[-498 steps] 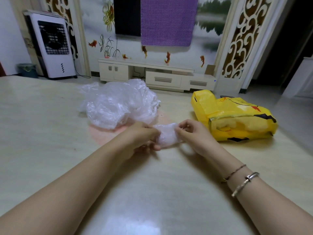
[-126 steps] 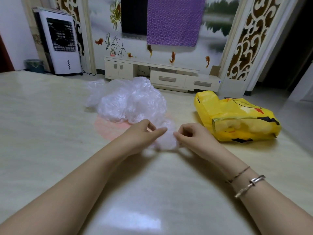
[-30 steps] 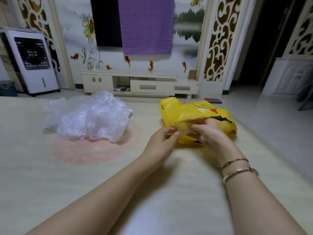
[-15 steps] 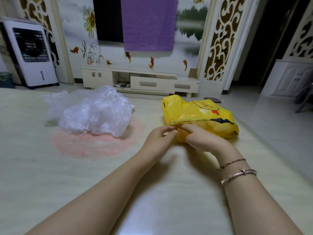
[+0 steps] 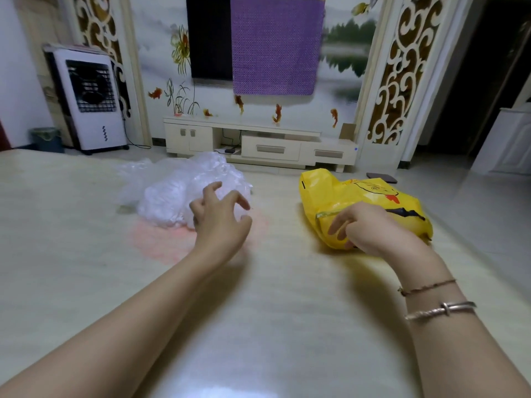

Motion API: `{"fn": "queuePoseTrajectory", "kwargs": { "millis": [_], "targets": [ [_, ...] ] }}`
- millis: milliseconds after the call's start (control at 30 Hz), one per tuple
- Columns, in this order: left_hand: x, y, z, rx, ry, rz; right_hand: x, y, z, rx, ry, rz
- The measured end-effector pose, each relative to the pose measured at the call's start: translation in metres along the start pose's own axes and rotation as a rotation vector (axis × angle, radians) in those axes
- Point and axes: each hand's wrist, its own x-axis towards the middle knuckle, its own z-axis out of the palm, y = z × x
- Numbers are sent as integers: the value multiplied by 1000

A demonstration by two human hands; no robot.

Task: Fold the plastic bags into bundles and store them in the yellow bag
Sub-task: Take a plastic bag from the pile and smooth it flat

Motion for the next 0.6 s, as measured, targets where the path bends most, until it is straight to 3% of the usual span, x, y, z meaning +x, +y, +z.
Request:
{"fn": "queuePoseTrajectory", "kwargs": {
  "millis": [167, 333, 600],
  "targets": [
    [-2, -24, 3, -24, -122, -38, -1, -10, 13, 129, 17, -84],
    [-7, -11, -8, -369, -27, 22, 0, -27, 35, 492, -27, -131],
    [-20, 5, -30, -935, -223, -107, -2, -46, 74, 678, 3, -265]
  ]
}}
